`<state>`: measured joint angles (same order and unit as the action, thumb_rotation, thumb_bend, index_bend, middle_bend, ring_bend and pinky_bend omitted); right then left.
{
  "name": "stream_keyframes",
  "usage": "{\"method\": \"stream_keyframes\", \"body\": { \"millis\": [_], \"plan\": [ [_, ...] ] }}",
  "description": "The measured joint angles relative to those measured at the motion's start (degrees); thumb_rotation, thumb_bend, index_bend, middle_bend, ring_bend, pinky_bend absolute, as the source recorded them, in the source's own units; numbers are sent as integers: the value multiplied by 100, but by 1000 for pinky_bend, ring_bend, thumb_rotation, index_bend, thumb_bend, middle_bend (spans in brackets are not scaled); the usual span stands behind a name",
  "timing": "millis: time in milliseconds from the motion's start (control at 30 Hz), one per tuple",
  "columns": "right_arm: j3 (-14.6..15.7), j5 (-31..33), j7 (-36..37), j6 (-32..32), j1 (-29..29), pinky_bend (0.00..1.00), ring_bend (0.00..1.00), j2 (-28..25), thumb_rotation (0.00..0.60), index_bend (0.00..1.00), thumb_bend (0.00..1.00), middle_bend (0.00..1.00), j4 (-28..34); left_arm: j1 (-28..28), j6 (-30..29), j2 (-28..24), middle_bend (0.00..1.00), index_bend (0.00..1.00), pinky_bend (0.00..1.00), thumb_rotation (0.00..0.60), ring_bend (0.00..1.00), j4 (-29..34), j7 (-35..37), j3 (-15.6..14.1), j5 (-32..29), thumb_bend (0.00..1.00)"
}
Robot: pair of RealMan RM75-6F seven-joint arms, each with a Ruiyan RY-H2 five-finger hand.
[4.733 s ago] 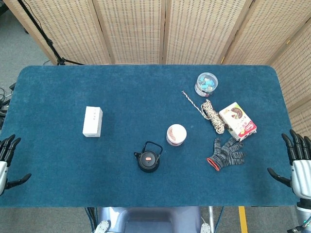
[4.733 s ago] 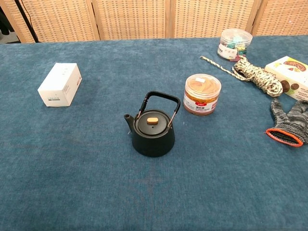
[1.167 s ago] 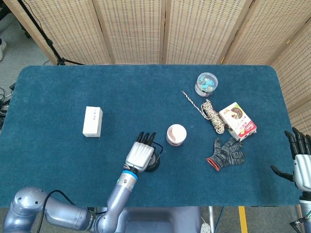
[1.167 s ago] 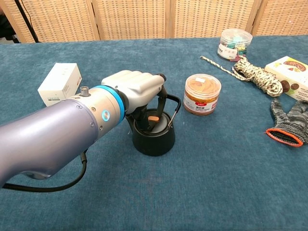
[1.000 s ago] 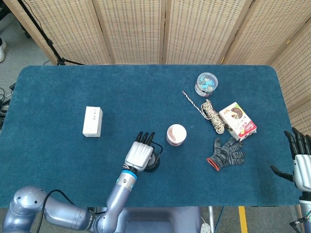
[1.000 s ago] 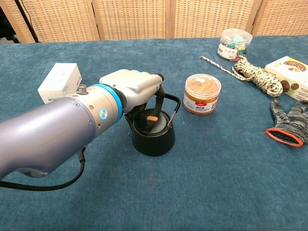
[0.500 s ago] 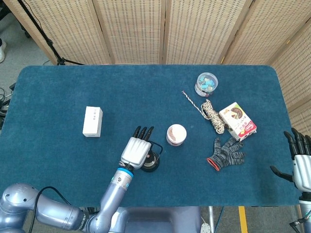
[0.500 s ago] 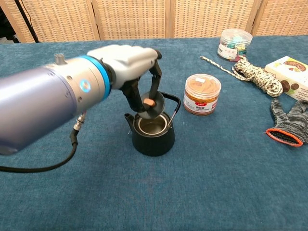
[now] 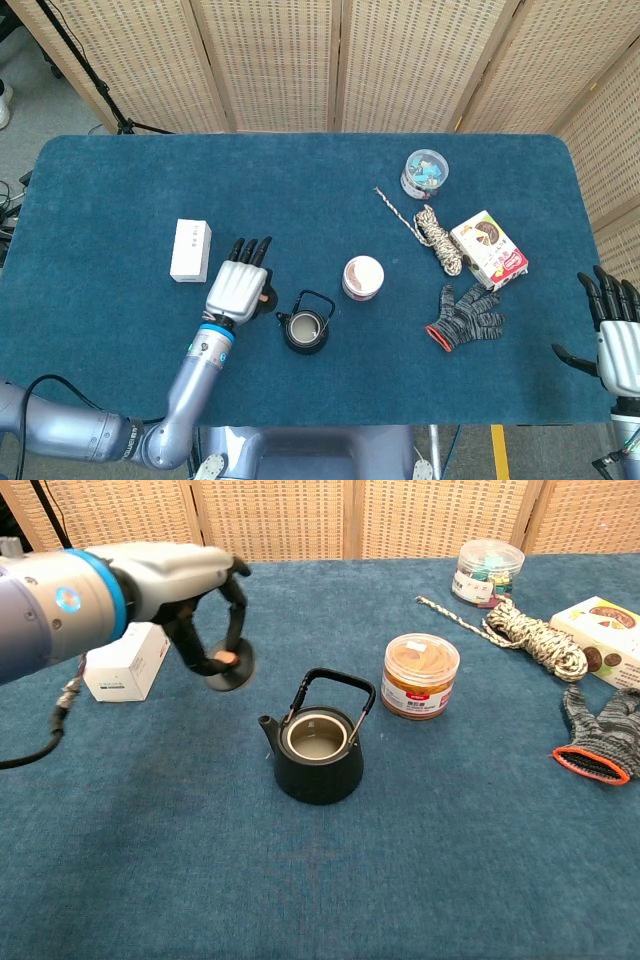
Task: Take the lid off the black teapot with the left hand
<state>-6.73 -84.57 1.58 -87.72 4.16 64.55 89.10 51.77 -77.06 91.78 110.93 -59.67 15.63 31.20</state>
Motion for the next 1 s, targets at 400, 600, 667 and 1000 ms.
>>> {"method": "stream_keyframes", "body": {
  "millis": [400,600,667,1000],
  "plan": [
    [14,6,-114,31,19,0,0,59,600,0,0,0,-5,-75,1055,83,0,643,0,600,0,-1358,704,-350,-447,326],
    [-4,26,-53,38,24,0,0,50,600,0,0,0,-30,-5,1218,269,0,233,0,600,0,-1596,925,-420,-436,180],
    [-10,27,-34,27,22,0,0,43,600,0,0,0,-32,-4,1204,248,0,125,0,600,0,-1557,951,-420,-399,132],
    [-8,-12,16,-17,9,0,0,12,600,0,0,0,28,-345,814,-638,0,0,0,600,0,-541,1469,-503,656,56]
  ]
}}
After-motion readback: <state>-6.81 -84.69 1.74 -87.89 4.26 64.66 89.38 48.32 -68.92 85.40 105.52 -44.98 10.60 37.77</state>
